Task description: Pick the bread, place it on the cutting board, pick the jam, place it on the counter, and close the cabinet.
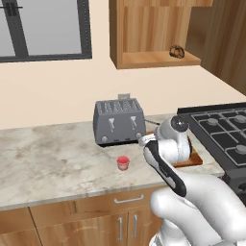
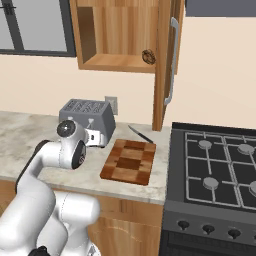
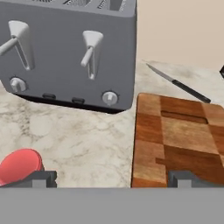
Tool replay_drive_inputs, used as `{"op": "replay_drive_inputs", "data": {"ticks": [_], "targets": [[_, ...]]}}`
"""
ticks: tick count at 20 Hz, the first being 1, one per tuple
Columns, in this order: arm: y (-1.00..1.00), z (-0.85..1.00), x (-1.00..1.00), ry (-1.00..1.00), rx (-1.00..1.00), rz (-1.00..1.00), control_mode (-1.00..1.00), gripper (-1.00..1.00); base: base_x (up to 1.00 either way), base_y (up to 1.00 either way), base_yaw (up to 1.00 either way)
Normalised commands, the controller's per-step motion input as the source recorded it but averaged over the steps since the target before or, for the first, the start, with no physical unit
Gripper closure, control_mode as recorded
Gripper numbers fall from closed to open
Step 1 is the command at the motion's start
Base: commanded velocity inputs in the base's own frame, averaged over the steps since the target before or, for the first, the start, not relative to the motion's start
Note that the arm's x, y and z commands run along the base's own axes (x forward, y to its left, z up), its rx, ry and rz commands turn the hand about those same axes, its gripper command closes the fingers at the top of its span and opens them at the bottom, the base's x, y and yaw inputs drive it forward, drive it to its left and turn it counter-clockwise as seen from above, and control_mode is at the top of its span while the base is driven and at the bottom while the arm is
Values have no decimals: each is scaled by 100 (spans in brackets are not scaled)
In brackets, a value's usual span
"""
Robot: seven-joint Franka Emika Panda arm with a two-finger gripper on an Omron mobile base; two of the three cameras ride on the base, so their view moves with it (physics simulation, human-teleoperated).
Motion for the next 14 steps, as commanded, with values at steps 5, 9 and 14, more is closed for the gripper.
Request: {"op": "replay_drive_inputs", "data": {"ticks": [5,9,14], "targets": [[-23,28,0,-7,0,0,-100,-100,0,0,0],[-20,32,0,-4,1,0,-100,-100,0,0,0],[-17,35,0,-2,2,0,-100,-100,0,0,0]]}}
